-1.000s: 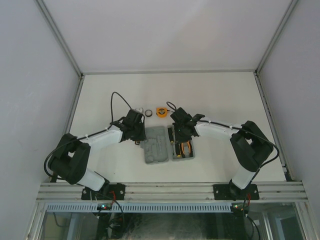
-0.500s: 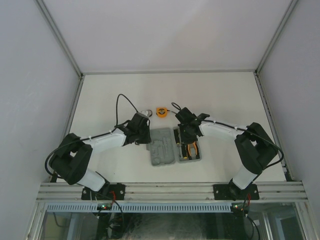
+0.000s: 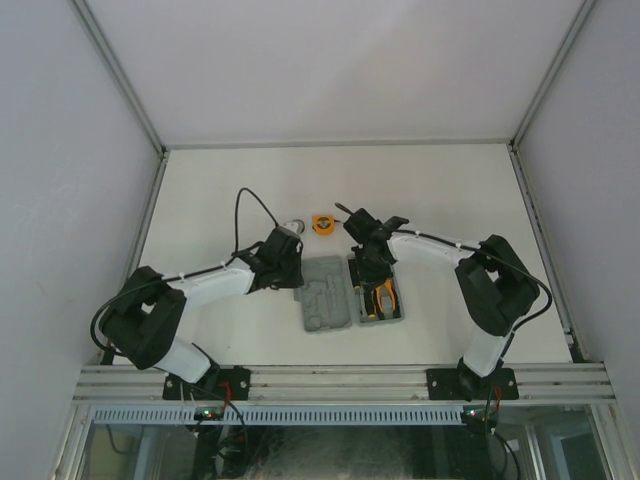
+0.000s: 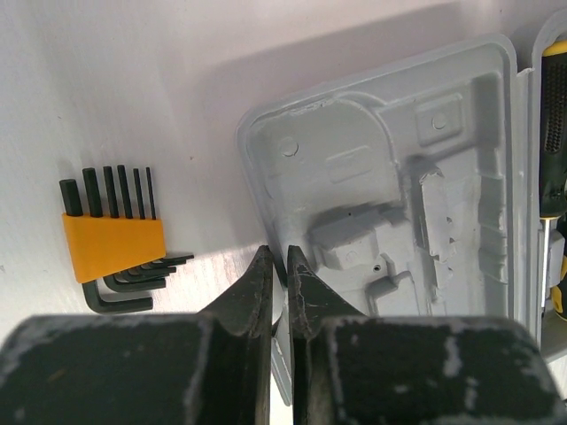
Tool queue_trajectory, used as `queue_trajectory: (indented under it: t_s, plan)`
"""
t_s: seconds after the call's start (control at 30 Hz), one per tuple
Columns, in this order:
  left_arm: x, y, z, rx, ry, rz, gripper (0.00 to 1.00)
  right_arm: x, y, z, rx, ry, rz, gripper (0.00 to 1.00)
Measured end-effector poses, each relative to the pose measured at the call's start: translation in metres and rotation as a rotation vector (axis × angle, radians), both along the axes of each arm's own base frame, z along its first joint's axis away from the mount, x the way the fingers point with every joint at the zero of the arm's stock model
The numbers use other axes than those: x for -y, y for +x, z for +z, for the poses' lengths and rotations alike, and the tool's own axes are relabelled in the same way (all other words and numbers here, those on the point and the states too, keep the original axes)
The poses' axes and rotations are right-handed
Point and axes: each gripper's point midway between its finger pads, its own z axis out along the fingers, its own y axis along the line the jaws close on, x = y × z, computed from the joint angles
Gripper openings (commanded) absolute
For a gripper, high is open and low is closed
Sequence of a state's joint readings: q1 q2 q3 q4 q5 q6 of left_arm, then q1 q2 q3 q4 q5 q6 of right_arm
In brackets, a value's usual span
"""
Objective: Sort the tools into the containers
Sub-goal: Adjust the screwdriver in the storage box.
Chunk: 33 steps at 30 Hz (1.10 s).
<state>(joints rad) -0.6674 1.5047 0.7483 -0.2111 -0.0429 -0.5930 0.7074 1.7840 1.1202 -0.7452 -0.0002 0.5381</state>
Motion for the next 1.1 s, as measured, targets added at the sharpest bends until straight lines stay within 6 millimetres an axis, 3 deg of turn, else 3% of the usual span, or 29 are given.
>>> queue_trajectory:
  t_s: [0.67,0.93,1.1]
  plan:
    - [0.001,0.000,-0.001,0.019,0.037,-0.012,0.00,-0.003,-0.003,-0.007,-0.010,-0.122,0.055,0.00]
    - [0.003,-0.001,0.000,0.025,0.037,-0.012,0.00,-0.002,-0.002,0.008,0.114,0.006,0.031,0.00]
    - [0.017,-0.006,0.000,0.018,0.001,-0.037,0.00,0.012,-0.010,0.014,0.105,0.058,-0.003,0.02]
